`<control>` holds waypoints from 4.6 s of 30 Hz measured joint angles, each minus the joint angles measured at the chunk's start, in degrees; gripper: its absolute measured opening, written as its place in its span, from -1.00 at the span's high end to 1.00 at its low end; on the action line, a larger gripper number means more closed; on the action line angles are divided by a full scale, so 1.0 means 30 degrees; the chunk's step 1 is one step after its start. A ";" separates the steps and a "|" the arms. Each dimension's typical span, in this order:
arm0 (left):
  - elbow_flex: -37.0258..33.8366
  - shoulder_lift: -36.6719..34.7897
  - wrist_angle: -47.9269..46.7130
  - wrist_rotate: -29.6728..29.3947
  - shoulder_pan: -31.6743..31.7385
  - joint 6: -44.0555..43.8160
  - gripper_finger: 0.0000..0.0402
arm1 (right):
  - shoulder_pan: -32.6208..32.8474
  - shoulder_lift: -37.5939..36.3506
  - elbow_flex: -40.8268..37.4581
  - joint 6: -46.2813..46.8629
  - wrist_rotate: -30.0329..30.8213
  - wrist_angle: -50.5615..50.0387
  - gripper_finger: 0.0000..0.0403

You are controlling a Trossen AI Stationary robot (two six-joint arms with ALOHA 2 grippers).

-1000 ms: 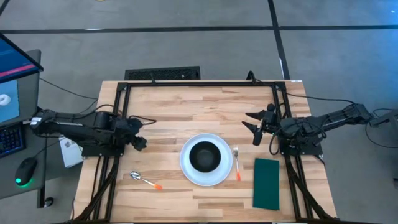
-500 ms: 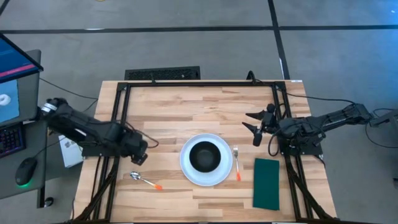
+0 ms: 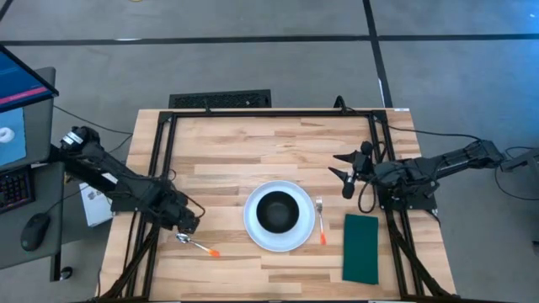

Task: Set table place
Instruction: Place the orange-handled fork next to the white plate, then place the orange-handled spoon inside the black bowl

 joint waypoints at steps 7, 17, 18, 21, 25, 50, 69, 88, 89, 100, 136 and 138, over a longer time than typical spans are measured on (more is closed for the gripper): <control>-0.1004 -0.0003 0.2248 -0.1381 -0.1770 -0.3245 -0.33 | 0.0000 0.0251 0.0000 -0.0022 -0.0004 -0.0099 -0.15; -0.2134 0.0004 0.3592 -0.2605 -0.2714 -0.5743 -0.33 | 0.0000 0.0377 0.0000 0.0007 -0.0009 -0.0584 -0.15; -0.2134 0.0004 0.3672 -0.2739 -0.2707 -0.5724 -0.33 | 0.0000 0.0377 0.0000 0.0004 -0.0011 -0.0584 -0.15; -0.2134 0.0004 0.3765 -0.2629 -0.2708 -0.5753 -0.33 | 0.0000 0.0377 0.0000 0.0007 -0.0012 -0.0584 -0.15; -0.2242 0.0004 0.3831 -0.2550 -0.2708 -0.5775 -0.33 | 0.0000 0.0377 0.0000 0.0007 -0.0012 -0.0591 -0.15; -0.3686 -0.0003 0.6077 -0.2215 -0.2701 -0.5408 0.68 | 0.0000 0.0377 0.0000 0.0015 -0.0012 -0.0628 -0.15; -0.3696 -0.1685 0.6703 -0.7576 -0.2002 -0.2844 1.00 | 0.0003 0.0377 0.0000 0.0022 -0.0012 -0.0650 -0.15; -0.3627 -0.8400 1.1214 -1.8109 0.2465 1.2501 1.00 | 0.0000 0.0377 -0.0007 0.1559 -0.0026 0.2073 -0.15; -0.3627 -0.8351 1.2308 -1.7871 0.3004 1.4039 1.00 | 0.0000 0.0377 -0.0007 0.1552 -0.0047 0.2737 -0.15; -0.3598 -0.5978 1.9321 -1.1488 0.9128 2.1010 1.00 | -0.0022 0.0461 -0.0007 0.4280 -0.0070 0.7191 -0.15; 0.6267 0.9075 2.4111 -0.3125 1.4231 2.8132 1.00 | 0.0386 1.1050 0.0000 1.2168 -0.2001 1.5444 -0.15; 0.6575 0.9162 2.3688 -0.2899 1.4473 2.8132 1.00 | 0.0386 1.1304 0.0000 1.2189 -0.2081 1.5465 -0.15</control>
